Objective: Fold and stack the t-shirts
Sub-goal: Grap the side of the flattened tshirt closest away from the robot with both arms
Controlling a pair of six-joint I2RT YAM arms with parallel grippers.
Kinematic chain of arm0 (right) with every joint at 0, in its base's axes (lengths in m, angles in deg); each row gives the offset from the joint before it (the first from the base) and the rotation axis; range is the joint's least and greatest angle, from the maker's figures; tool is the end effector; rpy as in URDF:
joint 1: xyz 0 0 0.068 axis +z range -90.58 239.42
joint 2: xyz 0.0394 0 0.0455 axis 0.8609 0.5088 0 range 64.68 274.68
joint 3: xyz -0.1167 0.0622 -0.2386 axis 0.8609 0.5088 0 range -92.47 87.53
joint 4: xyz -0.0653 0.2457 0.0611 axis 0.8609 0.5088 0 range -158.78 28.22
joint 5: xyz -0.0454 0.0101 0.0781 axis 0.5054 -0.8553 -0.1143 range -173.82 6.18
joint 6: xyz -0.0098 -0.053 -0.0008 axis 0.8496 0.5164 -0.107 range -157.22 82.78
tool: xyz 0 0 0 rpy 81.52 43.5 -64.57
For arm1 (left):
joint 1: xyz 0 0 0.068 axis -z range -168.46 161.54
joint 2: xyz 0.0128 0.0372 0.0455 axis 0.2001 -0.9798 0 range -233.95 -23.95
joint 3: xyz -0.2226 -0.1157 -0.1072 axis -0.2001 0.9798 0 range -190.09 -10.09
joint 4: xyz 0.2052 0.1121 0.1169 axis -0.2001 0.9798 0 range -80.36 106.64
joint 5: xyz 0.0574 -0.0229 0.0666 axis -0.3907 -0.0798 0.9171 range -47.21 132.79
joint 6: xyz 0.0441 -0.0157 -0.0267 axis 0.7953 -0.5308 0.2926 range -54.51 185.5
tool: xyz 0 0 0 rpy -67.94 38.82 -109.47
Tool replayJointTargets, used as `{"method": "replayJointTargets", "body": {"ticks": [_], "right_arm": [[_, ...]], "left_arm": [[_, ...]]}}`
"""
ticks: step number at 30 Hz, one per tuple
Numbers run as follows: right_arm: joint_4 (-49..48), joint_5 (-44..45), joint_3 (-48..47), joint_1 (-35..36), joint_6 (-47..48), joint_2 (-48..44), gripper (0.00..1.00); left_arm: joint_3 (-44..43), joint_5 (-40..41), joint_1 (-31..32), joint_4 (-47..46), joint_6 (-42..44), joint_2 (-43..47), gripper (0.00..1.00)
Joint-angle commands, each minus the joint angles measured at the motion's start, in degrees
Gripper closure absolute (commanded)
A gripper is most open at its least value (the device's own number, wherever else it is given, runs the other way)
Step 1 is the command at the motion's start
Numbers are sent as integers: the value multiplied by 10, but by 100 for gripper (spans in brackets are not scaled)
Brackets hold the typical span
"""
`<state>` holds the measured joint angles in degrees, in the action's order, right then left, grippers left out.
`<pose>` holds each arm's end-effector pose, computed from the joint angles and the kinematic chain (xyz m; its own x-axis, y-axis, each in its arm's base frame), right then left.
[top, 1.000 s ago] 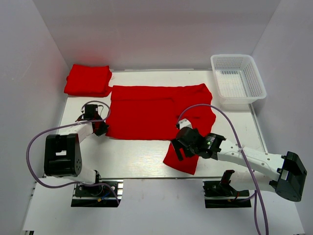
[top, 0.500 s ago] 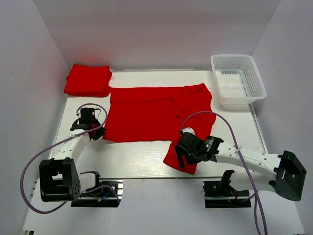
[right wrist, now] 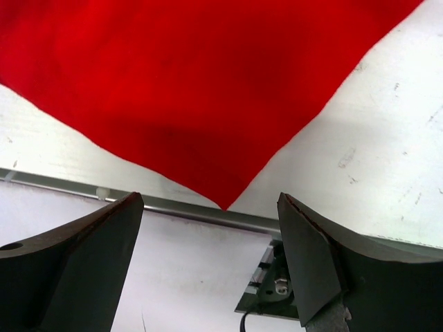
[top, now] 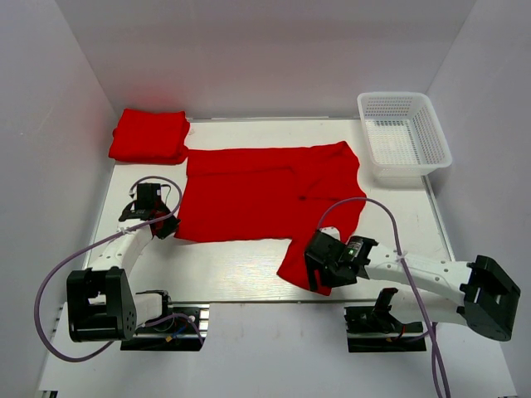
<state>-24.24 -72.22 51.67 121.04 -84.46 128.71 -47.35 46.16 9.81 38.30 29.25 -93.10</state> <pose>0.0925 0.1560 0.1842 -0.9200 -0.1899 -0.3427 -0.2326 0.9686 0.0879 0.2193 0.0086 0.1864 -0.6671 -0.6106 -0.4268 -0.5622 0.7885 -0.2493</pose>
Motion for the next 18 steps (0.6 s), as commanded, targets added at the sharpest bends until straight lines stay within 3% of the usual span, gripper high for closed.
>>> {"method": "replayJointTargets", "body": {"ticks": [1,15,18], "right_arm": [[-33,8,7,1,-12,15,16],[-85,4,59,0,-24,42,14],[-90,7,60,1,-27,43,25]], "left_arm": [[-19,-7,2,10,2,13,100],[-19,-7,2,10,2,13,100],[-19,-7,2,10,2,13,100]]}}
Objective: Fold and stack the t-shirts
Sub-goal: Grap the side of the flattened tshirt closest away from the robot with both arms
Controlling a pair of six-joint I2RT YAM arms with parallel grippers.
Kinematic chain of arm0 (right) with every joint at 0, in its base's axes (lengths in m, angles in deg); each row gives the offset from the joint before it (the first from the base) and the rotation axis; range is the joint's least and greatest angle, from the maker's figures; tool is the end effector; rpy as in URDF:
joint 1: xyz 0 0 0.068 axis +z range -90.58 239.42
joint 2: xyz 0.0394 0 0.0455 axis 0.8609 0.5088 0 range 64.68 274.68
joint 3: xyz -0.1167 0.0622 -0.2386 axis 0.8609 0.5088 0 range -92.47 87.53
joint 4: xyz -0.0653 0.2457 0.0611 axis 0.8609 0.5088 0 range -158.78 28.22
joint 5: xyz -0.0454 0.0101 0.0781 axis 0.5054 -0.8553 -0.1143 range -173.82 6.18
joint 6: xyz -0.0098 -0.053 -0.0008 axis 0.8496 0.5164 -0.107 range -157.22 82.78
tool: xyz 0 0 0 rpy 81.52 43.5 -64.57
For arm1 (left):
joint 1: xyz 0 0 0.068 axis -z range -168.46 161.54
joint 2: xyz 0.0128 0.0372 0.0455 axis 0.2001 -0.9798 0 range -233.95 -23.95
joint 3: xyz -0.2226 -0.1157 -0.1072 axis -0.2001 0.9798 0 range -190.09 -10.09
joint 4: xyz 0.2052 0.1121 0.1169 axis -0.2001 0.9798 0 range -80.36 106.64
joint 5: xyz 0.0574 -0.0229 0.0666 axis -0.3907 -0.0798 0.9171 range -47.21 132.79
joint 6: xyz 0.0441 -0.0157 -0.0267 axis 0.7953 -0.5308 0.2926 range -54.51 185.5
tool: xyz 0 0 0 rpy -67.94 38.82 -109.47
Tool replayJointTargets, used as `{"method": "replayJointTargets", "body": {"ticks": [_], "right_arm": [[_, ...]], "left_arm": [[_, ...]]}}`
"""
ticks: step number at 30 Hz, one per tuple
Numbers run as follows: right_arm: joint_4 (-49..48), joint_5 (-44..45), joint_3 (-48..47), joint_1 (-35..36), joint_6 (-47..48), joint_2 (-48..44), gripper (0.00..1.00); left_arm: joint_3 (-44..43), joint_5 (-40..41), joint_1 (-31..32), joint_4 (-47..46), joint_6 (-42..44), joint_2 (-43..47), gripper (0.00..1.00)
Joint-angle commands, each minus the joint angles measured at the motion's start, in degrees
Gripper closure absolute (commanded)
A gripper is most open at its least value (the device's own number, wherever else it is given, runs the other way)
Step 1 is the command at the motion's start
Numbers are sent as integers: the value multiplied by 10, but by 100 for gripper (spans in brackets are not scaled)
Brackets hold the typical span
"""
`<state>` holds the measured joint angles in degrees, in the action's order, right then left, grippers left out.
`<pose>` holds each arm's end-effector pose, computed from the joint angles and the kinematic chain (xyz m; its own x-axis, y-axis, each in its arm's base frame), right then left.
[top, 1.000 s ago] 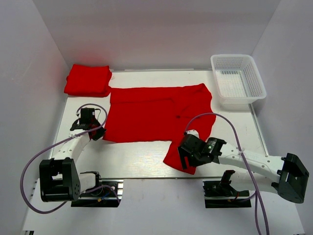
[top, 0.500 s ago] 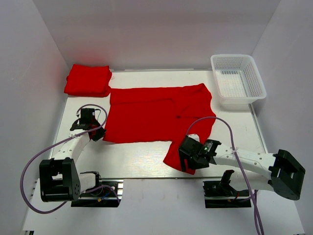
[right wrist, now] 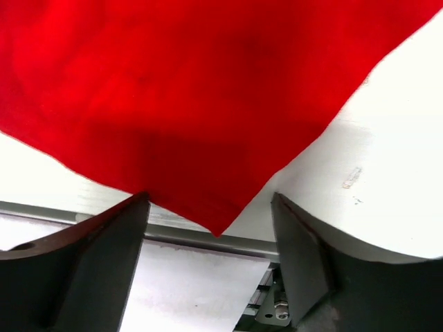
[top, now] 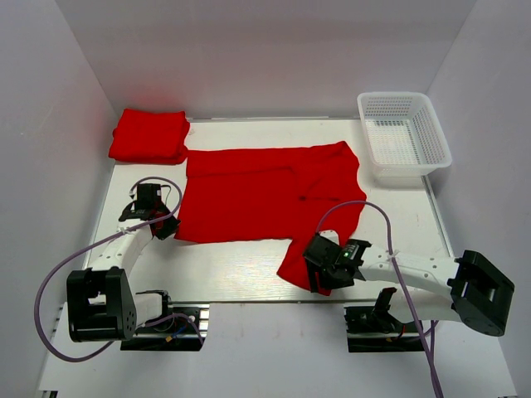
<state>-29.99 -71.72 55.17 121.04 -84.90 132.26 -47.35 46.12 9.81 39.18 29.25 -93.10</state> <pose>0.0941 0.1585 0.1607 -0.9234 -0.1882 -0.3345 -0.2229 0.9725 0.0681 0.2179 0.0085 0.1856 -0.6737 -0.6109 -0.4159 -0.5657 0.7884 -0.2415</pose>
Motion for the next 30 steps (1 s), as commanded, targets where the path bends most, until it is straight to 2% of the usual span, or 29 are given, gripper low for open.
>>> {"method": "replayJointTargets", "body": {"ticks": [1,2,3,4,6,9,14,19,25,30], "right_arm": [[-35,2,25,1,-25,6,31],[-36,7,24,0,-27,5,39],[-35,9,22,0,-29,4,60],[-34,11,20,1,-28,-2,69],[-25,17,15,0,-30,-5,86],[-7,21,-2,0,-29,-30,100],[-5,47,-36,-2,-21,-67,100],[15,86,-68,-16,-6,-62,100],[13,146,-112,-74,40,-31,100],[-37,118,-117,-126,94,-20,100]], "left_arm": [[-19,-7,2,7,2,13,100],[-19,-7,2,7,2,13,100],[-19,-7,2,7,2,13,100],[-19,-7,2,7,2,13,100],[-19,-7,2,12,2,19,100],[-24,-7,2,12,2,25,100],[-35,-26,2,12,2,25,100],[-55,-32,2,17,2,20,100],[-91,-43,2,29,-3,-22,100],[-109,-48,2,29,-3,-49,100]]}}
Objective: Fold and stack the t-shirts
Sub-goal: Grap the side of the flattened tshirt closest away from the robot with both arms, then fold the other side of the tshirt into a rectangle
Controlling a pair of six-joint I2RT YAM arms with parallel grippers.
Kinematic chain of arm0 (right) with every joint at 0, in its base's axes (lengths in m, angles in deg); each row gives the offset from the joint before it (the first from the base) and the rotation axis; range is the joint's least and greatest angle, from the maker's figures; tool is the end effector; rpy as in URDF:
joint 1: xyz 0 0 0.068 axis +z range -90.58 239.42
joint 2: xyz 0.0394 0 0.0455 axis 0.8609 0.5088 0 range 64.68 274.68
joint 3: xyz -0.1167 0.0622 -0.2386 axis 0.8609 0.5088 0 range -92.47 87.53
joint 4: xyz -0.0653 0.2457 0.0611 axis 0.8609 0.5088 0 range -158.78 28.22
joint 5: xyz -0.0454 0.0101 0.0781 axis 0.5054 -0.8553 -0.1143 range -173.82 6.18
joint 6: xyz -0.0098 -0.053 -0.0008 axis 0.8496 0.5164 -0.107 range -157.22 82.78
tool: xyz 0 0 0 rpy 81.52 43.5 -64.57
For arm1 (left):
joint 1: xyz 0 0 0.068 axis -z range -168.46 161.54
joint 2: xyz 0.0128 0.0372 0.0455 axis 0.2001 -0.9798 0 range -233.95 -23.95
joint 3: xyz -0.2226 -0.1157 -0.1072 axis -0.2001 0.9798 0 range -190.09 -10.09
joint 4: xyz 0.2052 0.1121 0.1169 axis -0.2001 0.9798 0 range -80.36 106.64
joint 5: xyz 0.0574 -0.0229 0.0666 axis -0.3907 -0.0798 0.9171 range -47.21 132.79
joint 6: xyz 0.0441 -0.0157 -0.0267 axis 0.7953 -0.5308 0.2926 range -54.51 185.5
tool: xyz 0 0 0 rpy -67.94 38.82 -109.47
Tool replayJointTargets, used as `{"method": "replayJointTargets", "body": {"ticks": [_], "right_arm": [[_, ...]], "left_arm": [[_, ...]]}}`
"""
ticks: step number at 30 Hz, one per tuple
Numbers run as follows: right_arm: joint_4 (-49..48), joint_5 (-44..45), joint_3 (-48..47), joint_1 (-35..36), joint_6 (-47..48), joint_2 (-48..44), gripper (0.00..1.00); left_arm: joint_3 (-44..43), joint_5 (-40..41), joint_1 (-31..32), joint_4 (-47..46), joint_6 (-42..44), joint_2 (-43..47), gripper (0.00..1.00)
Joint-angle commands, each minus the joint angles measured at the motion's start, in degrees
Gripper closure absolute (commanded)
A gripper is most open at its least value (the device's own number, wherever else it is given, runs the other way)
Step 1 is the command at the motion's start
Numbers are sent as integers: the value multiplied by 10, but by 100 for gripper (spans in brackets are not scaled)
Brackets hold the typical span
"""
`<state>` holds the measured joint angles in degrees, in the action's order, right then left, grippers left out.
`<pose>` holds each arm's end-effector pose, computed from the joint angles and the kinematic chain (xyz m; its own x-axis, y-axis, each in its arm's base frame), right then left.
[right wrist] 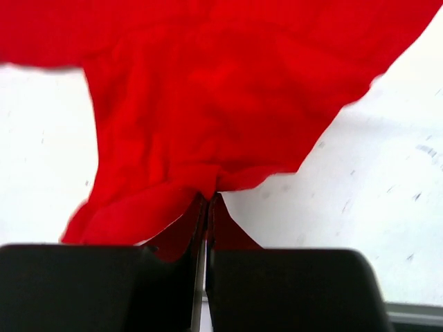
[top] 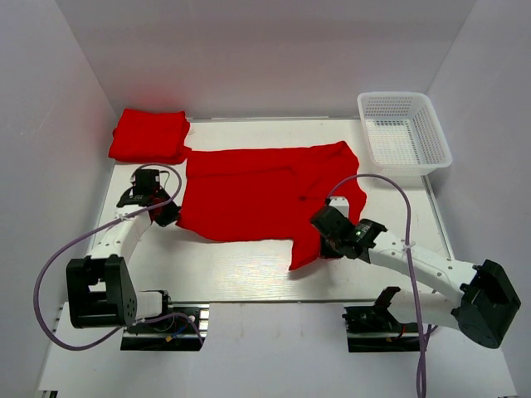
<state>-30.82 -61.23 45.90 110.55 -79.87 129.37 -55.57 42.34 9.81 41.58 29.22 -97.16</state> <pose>0.1412 0.1533 0.2180 -0.8117 -0.0102 -0.5840 -0.0709 0.9942 0.0812 0.2437 0.0070 0.2108 -0.6800 -0.6124 -0.4031 -0.5316 0.7905 -0.3042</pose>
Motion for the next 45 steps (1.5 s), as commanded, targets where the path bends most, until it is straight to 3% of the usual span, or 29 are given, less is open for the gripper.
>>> {"method": "replayJointTargets", "body": {"ticks": [1,5,20,45], "right_arm": [[-52,4,-27,-25,50,11,100],[-79,-6,-60,-67,102,47,100],[-152,-26,-162,-187,146,127,100],[-227,-32,-244,-271,284,163,100]], "left_arm": [[-27,-5,2,5,-8,-8,100],[-41,-5,2,-1,-8,-34,100],[-138,1,-4,4,-8,-132,100],[-209,6,-4,-7,-13,-163,100]]}}
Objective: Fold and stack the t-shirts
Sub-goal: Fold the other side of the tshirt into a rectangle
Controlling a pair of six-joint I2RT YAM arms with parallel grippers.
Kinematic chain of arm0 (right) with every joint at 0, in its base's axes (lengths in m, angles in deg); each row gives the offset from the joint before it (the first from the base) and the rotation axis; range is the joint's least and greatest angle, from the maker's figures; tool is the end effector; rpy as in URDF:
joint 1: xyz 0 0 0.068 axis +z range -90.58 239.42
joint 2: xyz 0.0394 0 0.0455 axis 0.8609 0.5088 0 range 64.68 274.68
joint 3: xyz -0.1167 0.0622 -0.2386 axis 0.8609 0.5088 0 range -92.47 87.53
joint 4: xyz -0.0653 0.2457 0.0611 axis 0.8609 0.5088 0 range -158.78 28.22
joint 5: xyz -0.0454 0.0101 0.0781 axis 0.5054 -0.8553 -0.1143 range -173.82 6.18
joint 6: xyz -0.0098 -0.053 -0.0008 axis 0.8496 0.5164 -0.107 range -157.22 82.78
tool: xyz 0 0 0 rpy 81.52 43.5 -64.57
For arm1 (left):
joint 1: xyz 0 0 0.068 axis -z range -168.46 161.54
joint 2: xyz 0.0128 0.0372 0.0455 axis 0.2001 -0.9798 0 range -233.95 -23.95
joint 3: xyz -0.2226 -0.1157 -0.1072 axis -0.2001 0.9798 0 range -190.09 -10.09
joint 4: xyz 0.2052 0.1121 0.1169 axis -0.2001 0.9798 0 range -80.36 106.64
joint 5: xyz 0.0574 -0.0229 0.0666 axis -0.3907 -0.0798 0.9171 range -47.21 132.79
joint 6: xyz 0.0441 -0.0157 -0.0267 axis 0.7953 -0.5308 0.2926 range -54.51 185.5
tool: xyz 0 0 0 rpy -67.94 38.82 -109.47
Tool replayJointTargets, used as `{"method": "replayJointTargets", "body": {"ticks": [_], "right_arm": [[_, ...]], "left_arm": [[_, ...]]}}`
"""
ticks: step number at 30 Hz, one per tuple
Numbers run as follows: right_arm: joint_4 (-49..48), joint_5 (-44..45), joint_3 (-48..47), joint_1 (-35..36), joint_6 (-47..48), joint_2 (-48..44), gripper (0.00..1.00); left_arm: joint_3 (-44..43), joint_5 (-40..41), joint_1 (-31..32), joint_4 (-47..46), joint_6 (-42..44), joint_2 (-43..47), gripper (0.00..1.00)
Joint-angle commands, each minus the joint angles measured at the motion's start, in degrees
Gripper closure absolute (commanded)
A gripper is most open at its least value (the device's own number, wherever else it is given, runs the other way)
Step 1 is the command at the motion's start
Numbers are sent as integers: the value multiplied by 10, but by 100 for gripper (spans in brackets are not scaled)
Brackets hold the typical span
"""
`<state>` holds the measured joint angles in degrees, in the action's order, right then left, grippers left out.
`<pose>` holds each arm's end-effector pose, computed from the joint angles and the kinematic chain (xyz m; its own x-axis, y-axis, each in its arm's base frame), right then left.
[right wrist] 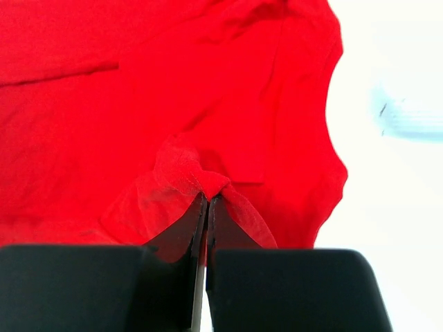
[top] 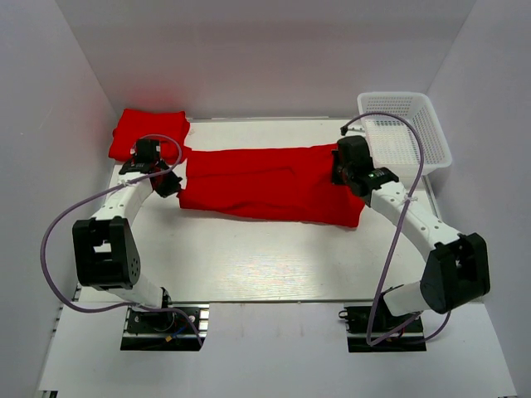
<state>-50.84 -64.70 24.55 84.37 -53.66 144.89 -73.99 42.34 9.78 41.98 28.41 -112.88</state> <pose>0.2905 0.1223 0.2965 -0.5449 0.0414 -0.8375 -0.0017 0.9987 0.0505 0.3213 0.0095 0.2359 -0.6556 -0.6234 -0.4262 -0.5287 0.7819 -0.3304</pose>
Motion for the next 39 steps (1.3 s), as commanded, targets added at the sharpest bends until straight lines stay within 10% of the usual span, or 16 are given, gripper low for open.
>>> {"method": "replayJointTargets", "body": {"ticks": [1,39], "right_arm": [[-34,5,-30,-17,25,12,100],[-206,-156,-99,-117,210,160,100]], "left_arm": [[-32,11,-3,-10,-5,-12,100],[-127,22,-9,-54,24,-156,100]]}}
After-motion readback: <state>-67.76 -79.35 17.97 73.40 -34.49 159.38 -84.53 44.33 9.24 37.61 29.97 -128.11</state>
